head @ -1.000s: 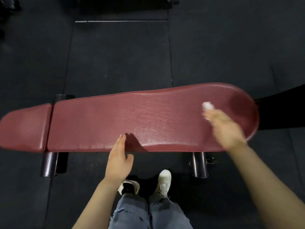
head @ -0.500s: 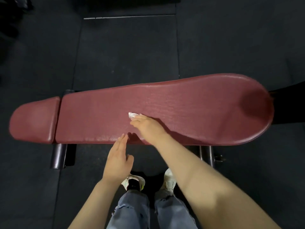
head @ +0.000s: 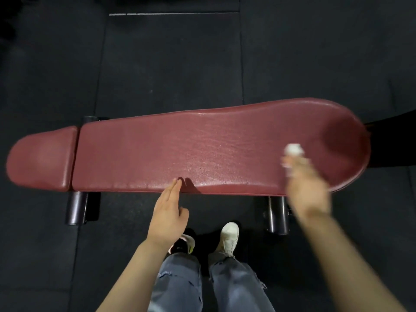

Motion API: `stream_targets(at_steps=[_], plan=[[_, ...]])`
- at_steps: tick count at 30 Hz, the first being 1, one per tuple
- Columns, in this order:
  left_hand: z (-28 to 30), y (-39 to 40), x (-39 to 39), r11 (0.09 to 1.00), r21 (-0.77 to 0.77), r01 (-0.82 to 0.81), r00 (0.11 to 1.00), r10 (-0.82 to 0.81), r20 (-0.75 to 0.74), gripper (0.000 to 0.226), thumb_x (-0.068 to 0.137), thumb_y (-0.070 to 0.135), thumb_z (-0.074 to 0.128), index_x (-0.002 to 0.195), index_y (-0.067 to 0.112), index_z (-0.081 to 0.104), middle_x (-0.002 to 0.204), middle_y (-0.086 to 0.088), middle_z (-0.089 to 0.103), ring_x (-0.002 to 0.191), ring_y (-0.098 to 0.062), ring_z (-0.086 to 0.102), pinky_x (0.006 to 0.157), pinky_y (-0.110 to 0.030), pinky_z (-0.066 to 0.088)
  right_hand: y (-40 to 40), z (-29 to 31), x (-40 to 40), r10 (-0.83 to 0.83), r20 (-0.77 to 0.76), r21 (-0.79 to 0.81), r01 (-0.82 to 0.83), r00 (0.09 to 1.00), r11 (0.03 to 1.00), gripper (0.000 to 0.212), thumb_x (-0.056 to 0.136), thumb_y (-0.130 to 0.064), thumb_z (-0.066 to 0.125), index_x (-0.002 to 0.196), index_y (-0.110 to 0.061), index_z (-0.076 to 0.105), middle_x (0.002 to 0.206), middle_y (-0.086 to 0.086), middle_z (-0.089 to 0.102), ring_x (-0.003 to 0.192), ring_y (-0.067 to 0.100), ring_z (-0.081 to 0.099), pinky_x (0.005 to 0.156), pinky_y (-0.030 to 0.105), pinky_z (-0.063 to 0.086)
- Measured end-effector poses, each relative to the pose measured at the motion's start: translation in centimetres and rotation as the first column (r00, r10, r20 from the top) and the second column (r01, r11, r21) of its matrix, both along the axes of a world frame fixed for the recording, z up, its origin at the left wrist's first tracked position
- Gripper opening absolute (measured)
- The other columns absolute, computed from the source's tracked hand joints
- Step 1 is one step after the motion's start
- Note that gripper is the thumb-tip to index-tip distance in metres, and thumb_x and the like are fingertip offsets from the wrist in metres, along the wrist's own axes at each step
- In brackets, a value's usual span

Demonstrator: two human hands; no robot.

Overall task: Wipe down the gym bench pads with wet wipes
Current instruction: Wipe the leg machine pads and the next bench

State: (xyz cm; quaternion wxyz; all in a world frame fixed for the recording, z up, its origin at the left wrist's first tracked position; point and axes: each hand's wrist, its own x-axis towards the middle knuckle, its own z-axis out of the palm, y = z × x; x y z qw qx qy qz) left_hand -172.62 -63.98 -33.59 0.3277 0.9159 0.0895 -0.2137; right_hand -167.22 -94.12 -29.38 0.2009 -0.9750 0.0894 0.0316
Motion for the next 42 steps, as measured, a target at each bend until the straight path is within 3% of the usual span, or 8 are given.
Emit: stream_targets(at_steps=[7,10,13,17,21,28,36,42], plan=[[0.6,0.3,0.0,0.995,0.053,0.081,0.995,-0.084,0.044,0.08,0.088,-0.002,0.051,0.157,0.011,0.014,0.161,-0.007,0.025,0.149,-0.02,0.021,0.12,-0.032,0.022,15.9,-6.2,3.1,0.737,-0.153,0.405,-0.638,0.659,0.655,0.042,0.104,-0.016,0.037,0.145,-0.011,0.047,0.155,0.001,0.037,0.144,0.017,0.03,0.114,0.014,0.007],[0.7,0.2,-0.2,0.997,0.063,0.053,0.998,-0.054,0.016,0.078,0.091,0.0,0.049,0.158,0.013,0.011,0.164,-0.004,0.019,0.151,-0.017,0.015,0.121,-0.03,0.018,8.5,-5.1,2.9,0.677,0.008,0.283,-0.651,0.736,0.704,0.046,0.099,-0.02,0.034,0.141,-0.017,0.051,0.151,-0.003,0.043,0.139,0.016,0.04,0.12,0.027,0.022],[0.7,-0.8,-0.1,0.999,0.026,0.028,1.0,-0.028,0.01,0.08,0.091,0.0,0.048,0.158,0.016,0.009,0.165,-0.001,0.016,0.152,-0.014,0.012,0.121,-0.027,0.016,-3.4,-1.1,0.9,0.296,-0.037,0.122,-0.29,0.955,0.949,0.037,0.101,-0.027,0.041,0.134,-0.031,0.058,0.139,-0.013,0.055,0.128,0.006,0.05,0.108,0.014,0.029],[0.4,-2.2,0.1,1.0,-0.014,0.028,1.0,-0.028,-0.006,0.08,0.092,0.0,0.049,0.158,0.017,0.007,0.165,0.002,0.014,0.151,-0.013,0.012,0.122,-0.035,0.023,-11.7,2.5,-3.5,-0.152,0.058,-0.055,0.155,0.987,0.986,0.038,0.097,-0.015,0.041,0.125,-0.005,0.065,0.132,0.011,0.061,0.122,0.024,0.054,0.113,0.02,0.03],[0.4,-2.4,0.4,1.0,-0.017,0.015,1.0,-0.015,-0.011,0.079,0.092,0.001,0.05,0.158,0.016,0.009,0.165,0.002,0.015,0.151,-0.013,0.014,0.122,-0.035,0.023,-1.1,-1.8,-2.7,0.199,0.015,-0.036,-0.199,0.98,0.979,0.04,0.103,-0.023,0.036,0.135,-0.013,0.057,0.142,-0.002,0.052,0.132,0.02,0.05,0.114,0.022,0.029],[0.7,0.4,-1.1,0.994,0.087,-0.068,0.997,0.072,-0.041,0.079,0.09,0.001,0.052,0.158,0.011,0.013,0.164,-0.004,0.017,0.152,-0.018,0.014,0.122,-0.034,0.017,16.6,-6.5,1.3,0.882,-0.154,0.155,-0.871,0.445,0.466,0.044,0.104,-0.022,0.038,0.145,-0.01,0.045,0.158,0.001,0.032,0.147,0.016,0.025,0.121,0.028,0.007],[1.0,-0.2,-3.0,0.994,0.019,-0.104,0.992,0.105,-0.069,0.079,0.09,0.0,0.05,0.158,0.015,0.012,0.165,0.0,0.014,0.152,-0.014,0.011,0.123,-0.035,0.018,-10.7,0.0,-3.2,0.317,-0.043,-0.039,-0.318,0.948,0.947,0.04,0.1,-0.005,0.047,0.139,-0.012,0.051,0.145,0.005,0.05,0.132,0.025,0.051,0.118,0.027,0.027],[0.9,-1.7,-2.5,0.99,-0.037,-0.138,0.986,0.134,-0.097,0.077,0.093,0.003,0.049,0.159,0.018,0.011,0.165,0.005,0.014,0.151,-0.011,0.012,0.122,-0.033,0.019,-4.7,-2.3,-2.9,0.437,0.012,-0.014,-0.437,0.899,0.9,0.045,0.095,-0.003,0.042,0.135,-0.017,0.056,0.148,-0.004,0.044,0.137,0.017,0.046,0.119,0.025,0.024]])
